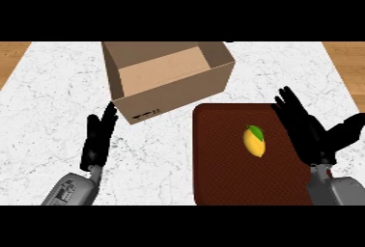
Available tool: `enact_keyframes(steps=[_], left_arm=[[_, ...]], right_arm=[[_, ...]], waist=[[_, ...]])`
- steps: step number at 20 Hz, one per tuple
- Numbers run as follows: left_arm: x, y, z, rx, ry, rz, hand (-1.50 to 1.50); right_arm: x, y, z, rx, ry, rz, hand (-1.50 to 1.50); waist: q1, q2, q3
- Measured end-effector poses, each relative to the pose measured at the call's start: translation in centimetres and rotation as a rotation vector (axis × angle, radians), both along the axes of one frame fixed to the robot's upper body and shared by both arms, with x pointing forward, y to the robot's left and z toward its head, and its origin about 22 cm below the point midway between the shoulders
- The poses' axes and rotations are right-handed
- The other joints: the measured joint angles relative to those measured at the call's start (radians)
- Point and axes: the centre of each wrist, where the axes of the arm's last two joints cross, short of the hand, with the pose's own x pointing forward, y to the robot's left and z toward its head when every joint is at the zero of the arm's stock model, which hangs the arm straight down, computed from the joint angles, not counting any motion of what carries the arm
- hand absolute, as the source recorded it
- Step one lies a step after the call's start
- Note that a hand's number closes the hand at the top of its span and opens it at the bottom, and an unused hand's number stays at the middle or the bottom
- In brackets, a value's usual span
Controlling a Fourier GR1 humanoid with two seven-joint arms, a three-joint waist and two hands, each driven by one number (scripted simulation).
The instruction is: Pick the lemon from the tray and place it in the cardboard box
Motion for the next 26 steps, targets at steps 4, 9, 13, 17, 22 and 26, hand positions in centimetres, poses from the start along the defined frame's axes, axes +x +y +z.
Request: enact_keyframes(steps=[4,9,13,17,22,26], left_arm=[[1.3,0.1,2.1,0.018,-0.093,-0.117,0.00],[1.2,-0.1,3.7,0.063,-0.176,-0.238,0.00],[0.8,-0.1,4.1,0.076,-0.207,-0.302,0.00],[0.4,-0.1,4.6,0.073,-0.235,-0.358,0.00],[0.3,0.6,5.3,0.064,-0.258,-0.394,0.00],[0.1,0.8,5.6,0.053,-0.269,-0.411,0.00]], right_arm=[[-0.8,0.5,-1.2,-0.142,-0.009,-0.046,-1.50],[-1.4,-1.4,-1.6,-0.440,-0.113,-0.151,-1.50],[-3.2,-3.6,-3.3,-0.868,-0.168,-0.139,-1.50],[-5.0,-3.8,-4.1,-1.175,-0.270,-0.115,-1.50],[-7.1,-1.9,-2.0,-1.371,-0.288,-0.095,-1.50],[-8.9,0.6,1.4,-1.424,-0.206,-0.022,-1.50]], waist=[[-0.001,-0.007,0.017],[-0.028,-0.027,0.020],[-0.024,-0.021,0.018],[-0.020,-0.021,0.019],[-0.024,-0.021,0.020],[-0.021,-0.019,0.021]])
